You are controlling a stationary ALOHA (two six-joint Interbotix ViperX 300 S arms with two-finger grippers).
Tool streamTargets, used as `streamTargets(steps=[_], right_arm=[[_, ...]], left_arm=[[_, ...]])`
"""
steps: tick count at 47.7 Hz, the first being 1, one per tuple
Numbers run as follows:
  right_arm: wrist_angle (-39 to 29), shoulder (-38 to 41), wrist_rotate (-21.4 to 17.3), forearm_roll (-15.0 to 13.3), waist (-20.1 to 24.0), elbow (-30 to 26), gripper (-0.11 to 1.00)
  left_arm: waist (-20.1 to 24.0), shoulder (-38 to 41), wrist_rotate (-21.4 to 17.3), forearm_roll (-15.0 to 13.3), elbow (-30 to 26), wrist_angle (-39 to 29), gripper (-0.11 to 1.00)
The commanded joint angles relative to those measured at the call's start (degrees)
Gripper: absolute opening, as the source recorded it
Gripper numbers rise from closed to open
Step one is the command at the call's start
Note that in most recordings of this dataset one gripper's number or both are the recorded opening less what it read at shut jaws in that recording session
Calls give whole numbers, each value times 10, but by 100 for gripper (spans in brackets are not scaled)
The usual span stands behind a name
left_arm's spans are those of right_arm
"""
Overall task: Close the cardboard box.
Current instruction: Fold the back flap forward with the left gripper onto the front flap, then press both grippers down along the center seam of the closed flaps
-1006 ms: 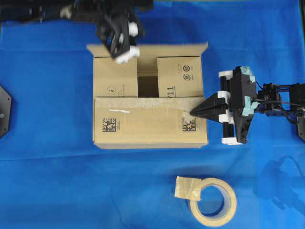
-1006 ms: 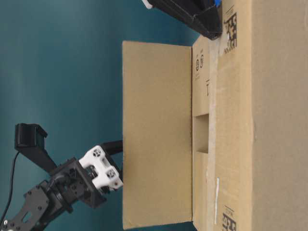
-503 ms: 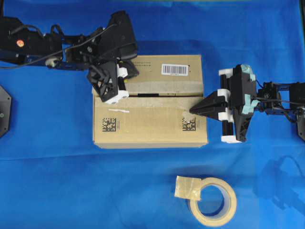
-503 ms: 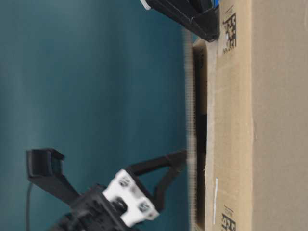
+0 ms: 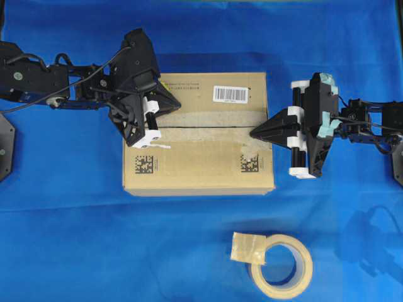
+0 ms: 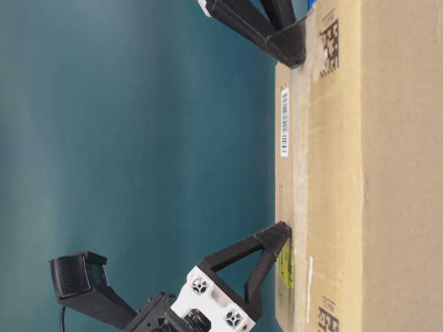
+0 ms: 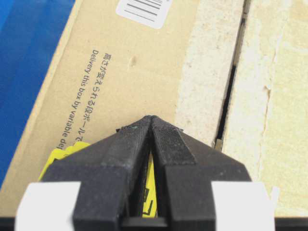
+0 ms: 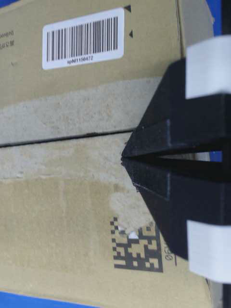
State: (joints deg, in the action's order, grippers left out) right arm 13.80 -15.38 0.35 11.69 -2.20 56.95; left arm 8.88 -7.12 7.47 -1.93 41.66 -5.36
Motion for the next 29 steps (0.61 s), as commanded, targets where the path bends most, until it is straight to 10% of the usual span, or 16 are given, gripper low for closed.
streamTargets(steps=[1, 29], right_arm=[[6, -5, 1, 1, -12, -7, 0], [5, -5, 0, 1, -23, 1, 0]], left_arm=[[-4, -12, -1, -1, -1, 8, 0], [-5, -29, -1, -1, 27, 69, 0]])
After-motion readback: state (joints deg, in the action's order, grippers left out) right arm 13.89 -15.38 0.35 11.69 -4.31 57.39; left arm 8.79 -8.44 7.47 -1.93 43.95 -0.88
